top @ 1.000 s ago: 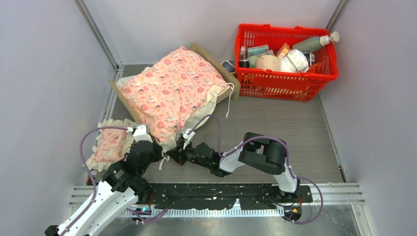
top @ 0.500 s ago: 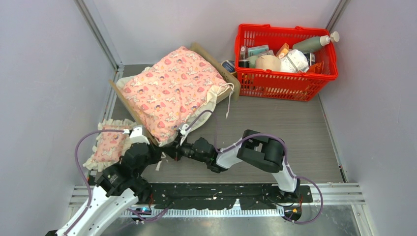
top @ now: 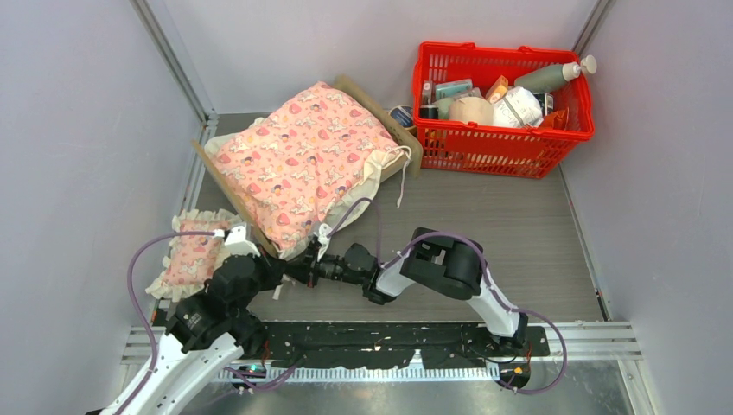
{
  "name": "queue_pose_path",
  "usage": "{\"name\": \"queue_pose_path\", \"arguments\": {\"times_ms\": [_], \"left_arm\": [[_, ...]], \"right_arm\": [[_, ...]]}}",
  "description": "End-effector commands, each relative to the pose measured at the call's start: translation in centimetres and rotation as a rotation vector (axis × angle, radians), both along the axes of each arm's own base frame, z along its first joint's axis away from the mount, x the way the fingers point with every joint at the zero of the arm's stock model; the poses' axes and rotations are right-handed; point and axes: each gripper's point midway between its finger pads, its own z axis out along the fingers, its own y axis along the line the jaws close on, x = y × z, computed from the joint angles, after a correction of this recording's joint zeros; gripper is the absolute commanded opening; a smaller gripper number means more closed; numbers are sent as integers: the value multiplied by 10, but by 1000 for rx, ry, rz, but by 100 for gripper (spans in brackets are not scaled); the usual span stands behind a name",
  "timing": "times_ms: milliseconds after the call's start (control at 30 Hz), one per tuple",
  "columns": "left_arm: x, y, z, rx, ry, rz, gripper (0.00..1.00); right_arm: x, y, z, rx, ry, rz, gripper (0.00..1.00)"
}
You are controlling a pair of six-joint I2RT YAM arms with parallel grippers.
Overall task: Set up the pet bed
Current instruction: Tie the ropes to the bed frame.
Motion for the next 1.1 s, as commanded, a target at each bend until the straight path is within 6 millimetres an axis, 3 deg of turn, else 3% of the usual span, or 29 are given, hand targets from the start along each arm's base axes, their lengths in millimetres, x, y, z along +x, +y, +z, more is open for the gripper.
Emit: {"name": "queue_pose_path", "arguments": {"times_ms": [0,167,400,533,767,1067], "left_arm": [[3,-6,10,-30,-39,-25,0],[4,-5,15,-18,-61,-30,0],[7,3,23,0,-85,9,24],[5,38,24,-40,-52,255,27],[-4,71,28,63,1,396,32],[5,47,19,-84,14,388,37]], "right_arm": [[-12,4,59,219,-169,87,5],[-16,8,58,230,-221,125,5],[-7,13,53,228,-224,116,5],[-5,12,51,225,-229,111,5],[-4,12,53,228,-234,107,5],[-3,12,55,230,-250,106,5]]}}
